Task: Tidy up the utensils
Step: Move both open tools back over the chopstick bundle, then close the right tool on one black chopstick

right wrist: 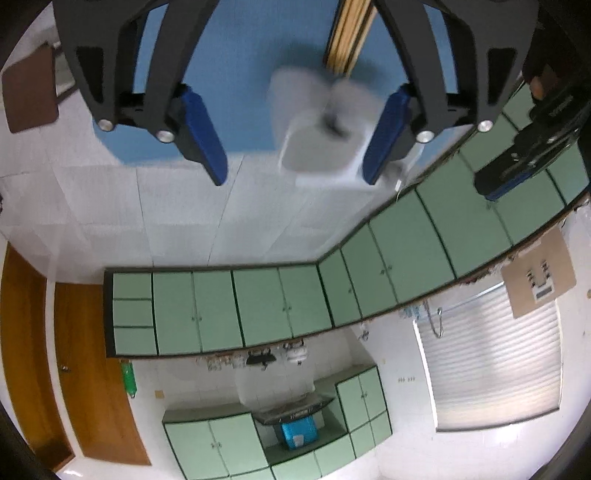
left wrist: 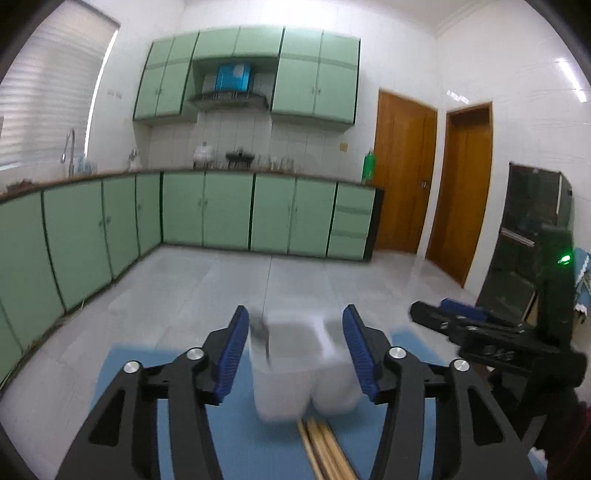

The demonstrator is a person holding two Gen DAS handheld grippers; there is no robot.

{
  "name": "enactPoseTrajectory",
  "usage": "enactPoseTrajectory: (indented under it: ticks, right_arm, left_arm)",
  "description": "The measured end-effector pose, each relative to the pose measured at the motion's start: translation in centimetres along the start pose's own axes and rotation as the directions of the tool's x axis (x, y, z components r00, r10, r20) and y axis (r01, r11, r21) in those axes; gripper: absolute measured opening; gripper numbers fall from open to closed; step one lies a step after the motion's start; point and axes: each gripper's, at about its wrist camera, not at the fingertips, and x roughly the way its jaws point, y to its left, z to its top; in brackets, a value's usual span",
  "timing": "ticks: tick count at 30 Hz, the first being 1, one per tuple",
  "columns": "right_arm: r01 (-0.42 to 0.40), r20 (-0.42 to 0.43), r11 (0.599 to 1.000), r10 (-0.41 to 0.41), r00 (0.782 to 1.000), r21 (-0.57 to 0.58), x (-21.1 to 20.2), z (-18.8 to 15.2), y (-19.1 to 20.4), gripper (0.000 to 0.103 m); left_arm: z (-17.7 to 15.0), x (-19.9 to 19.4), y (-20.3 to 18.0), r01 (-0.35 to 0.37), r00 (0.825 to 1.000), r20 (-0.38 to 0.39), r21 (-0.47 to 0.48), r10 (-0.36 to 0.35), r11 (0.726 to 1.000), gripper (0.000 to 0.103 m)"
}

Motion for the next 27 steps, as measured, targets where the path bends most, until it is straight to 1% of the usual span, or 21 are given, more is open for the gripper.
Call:
enactPoseTrajectory:
  ticks: [2, 3, 5, 6, 9, 13, 15, 18, 21, 27]
  right_arm:
    - [0.007, -0.055, 1.0, -0.007, 0.998, -0.01, -1.6, -2.7, 0.8, 0.084]
    - [0.007, -0.076, 1.0, -0.008, 0.997, -0.012, -2.0, -3.6, 1.1, 0.085]
    - [0.01, -0.154, 1.0, -0.013, 0.988, -0.014, -2.9, -6.4, 1.7, 0.085]
    - [0.013, -0.192, 1.0, -0.016, 0.981, -0.015, -3.3, -7.8, 2.1, 0.086]
    - [0.024, -0.277, 0.999, -0.033, 0.96, -0.036, -4.1, -11.2, 3.3, 0.086]
    - [0.034, -0.331, 0.998, -0.046, 0.943, -0.044, -5.3, -14.3, 4.3, 0.086]
    - [0.039, -0.352, 0.998, -0.052, 0.935, -0.045, -5.7, -15.4, 4.8, 0.086]
    - [0.049, -0.368, 0.996, -0.074, 0.927, -0.076, -5.9, -16.6, 5.8, 0.085]
    - [0.047, -0.393, 0.994, -0.082, 0.916, -0.1, -5.9, -17.6, 6.1, 0.085]
    - [0.066, -0.408, 0.988, -0.117, 0.905, -0.137, -5.5, -18.2, 6.4, 0.085]
  left_arm:
    - [-2.0, -1.0, 0.0, -0.002, 0.998, -0.06, -0.02, 0.001, 1.0, 0.057]
    - [-3.4, -1.5, 0.0, -0.012, 0.994, -0.108, -0.032, 0.008, 0.999, 0.059]
    - [-5.2, -2.0, 0.0, -0.01, 0.984, -0.176, -0.045, 0.002, 0.999, 0.06]
    - [-6.6, -2.4, -0.1, -0.021, 0.975, -0.224, -0.05, 0.01, 0.999, 0.061]
    - [-9.7, -3.1, 0.0, -0.03, 0.953, -0.303, -0.064, 0.009, 0.998, 0.063]
    - [-13.3, -3.9, -0.2, -0.056, 0.923, -0.383, -0.048, 0.033, 0.997, 0.064]
    - [-14.5, -4.2, -0.4, -0.069, 0.913, -0.405, -0.037, 0.048, 0.997, 0.064]
    - [-15.7, -4.6, -0.9, -0.07, 0.901, -0.43, -0.027, 0.052, 0.997, 0.064]
    - [-16.2, -4.7, -1.0, -0.078, 0.894, -0.444, -0.027, 0.058, 0.997, 0.064]
    - [-16.5, -4.7, -0.8, -0.09, 0.886, -0.459, -0.021, 0.071, 0.996, 0.065]
